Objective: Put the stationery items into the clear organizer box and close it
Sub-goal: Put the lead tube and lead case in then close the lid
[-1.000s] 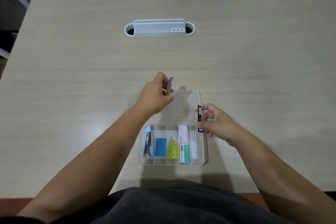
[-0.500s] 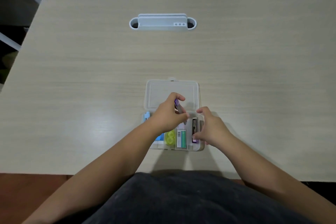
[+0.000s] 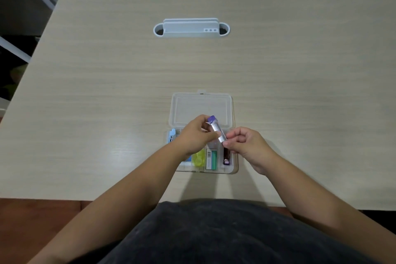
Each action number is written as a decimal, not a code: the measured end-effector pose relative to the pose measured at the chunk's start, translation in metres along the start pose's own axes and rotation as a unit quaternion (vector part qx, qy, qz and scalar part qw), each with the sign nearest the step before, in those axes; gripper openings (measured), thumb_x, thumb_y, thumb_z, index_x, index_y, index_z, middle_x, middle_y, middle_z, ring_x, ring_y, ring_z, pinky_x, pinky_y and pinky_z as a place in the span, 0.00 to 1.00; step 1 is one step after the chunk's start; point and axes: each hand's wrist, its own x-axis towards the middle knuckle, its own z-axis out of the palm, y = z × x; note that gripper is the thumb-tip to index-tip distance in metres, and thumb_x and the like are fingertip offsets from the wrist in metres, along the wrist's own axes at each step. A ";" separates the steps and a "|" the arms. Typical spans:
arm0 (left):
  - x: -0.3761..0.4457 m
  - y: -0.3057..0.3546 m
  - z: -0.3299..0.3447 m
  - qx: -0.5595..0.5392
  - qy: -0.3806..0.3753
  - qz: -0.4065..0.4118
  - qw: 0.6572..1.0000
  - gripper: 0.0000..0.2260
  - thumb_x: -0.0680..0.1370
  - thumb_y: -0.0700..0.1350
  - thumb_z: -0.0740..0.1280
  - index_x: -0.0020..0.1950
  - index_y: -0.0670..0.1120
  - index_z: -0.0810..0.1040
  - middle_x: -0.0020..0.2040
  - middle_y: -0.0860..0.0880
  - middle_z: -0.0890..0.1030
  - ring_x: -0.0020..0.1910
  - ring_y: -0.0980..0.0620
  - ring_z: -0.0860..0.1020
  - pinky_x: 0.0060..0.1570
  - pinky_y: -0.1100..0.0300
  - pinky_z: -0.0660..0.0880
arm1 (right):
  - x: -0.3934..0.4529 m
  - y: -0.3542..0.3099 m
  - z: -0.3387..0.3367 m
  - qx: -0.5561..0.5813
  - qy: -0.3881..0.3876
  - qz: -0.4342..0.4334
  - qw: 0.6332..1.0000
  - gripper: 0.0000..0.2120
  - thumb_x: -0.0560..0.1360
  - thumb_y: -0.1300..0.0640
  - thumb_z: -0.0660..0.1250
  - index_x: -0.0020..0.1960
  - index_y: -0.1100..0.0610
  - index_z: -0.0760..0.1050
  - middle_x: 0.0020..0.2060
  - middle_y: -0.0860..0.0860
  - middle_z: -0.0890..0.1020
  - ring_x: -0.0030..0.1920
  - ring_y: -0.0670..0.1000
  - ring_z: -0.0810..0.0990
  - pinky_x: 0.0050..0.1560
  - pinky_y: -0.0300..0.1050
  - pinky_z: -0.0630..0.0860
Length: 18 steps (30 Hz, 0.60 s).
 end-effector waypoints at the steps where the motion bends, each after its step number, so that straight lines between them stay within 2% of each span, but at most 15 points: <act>1: 0.001 -0.001 -0.005 0.030 0.016 0.011 0.999 0.15 0.74 0.41 0.72 0.59 0.49 0.75 0.44 0.51 0.77 0.43 0.51 0.78 0.52 0.52 0.77 | -0.001 0.001 -0.001 -0.001 0.004 0.001 1.000 0.10 0.70 0.69 0.73 0.44 0.58 0.76 0.35 0.56 0.80 0.35 0.50 0.78 0.40 0.41 0.75; 4: 0.002 -0.004 -0.025 0.162 0.086 0.053 0.982 0.19 0.74 0.44 0.72 0.63 0.51 0.73 0.50 0.51 0.76 0.48 0.53 0.75 0.46 0.60 0.73 | -0.004 0.005 -0.007 -0.035 0.021 0.000 0.999 0.10 0.69 0.68 0.74 0.43 0.56 0.76 0.33 0.57 0.80 0.36 0.51 0.79 0.44 0.46 0.75; 8: 0.011 -0.017 -0.053 0.296 0.181 0.097 0.933 0.19 0.74 0.44 0.70 0.64 0.51 0.73 0.57 0.49 0.73 0.58 0.47 0.73 0.59 0.54 0.71 | -0.010 0.008 -0.014 -0.073 0.039 0.002 0.997 0.09 0.70 0.67 0.73 0.43 0.55 0.77 0.34 0.59 0.78 0.34 0.49 0.76 0.40 0.40 0.73; 10: 0.017 -0.022 -0.064 0.290 0.229 0.064 0.927 0.19 0.74 0.44 0.69 0.65 0.49 0.73 0.62 0.47 0.71 0.62 0.45 0.71 0.62 0.54 0.69 | -0.014 0.008 -0.015 -0.098 0.043 0.004 0.994 0.08 0.71 0.66 0.73 0.43 0.54 0.77 0.33 0.58 0.79 0.30 0.44 0.76 0.38 0.39 0.72; 12: 0.021 -0.023 -0.071 0.251 0.255 0.023 0.934 0.20 0.74 0.43 0.68 0.66 0.47 0.71 0.65 0.45 0.69 0.60 0.46 0.72 0.60 0.56 0.70 | -0.018 0.010 -0.015 -0.133 0.043 0.005 0.990 0.07 0.71 0.64 0.73 0.44 0.55 0.77 0.31 0.54 0.80 0.26 0.39 0.75 0.36 0.38 0.71; 15: 0.025 -0.022 -0.074 0.188 0.251 -0.017 0.949 0.21 0.75 0.42 0.67 0.67 0.45 0.69 0.65 0.44 0.70 0.52 0.52 0.72 0.50 0.61 0.69 | -0.023 0.012 -0.011 -0.185 0.047 0.009 0.982 0.06 0.70 0.63 0.73 0.45 0.56 0.78 0.30 0.51 0.80 0.28 0.43 0.75 0.35 0.40 0.71; 18: 0.029 -0.022 -0.074 0.147 0.258 -0.028 0.954 0.20 0.75 0.40 0.68 0.66 0.45 0.70 0.63 0.45 0.73 0.51 0.51 0.74 0.42 0.64 0.70 | -0.026 0.012 -0.004 -0.214 0.072 0.001 0.974 0.05 0.71 0.63 0.70 0.43 0.55 0.77 0.31 0.52 0.80 0.32 0.48 0.76 0.37 0.42 0.73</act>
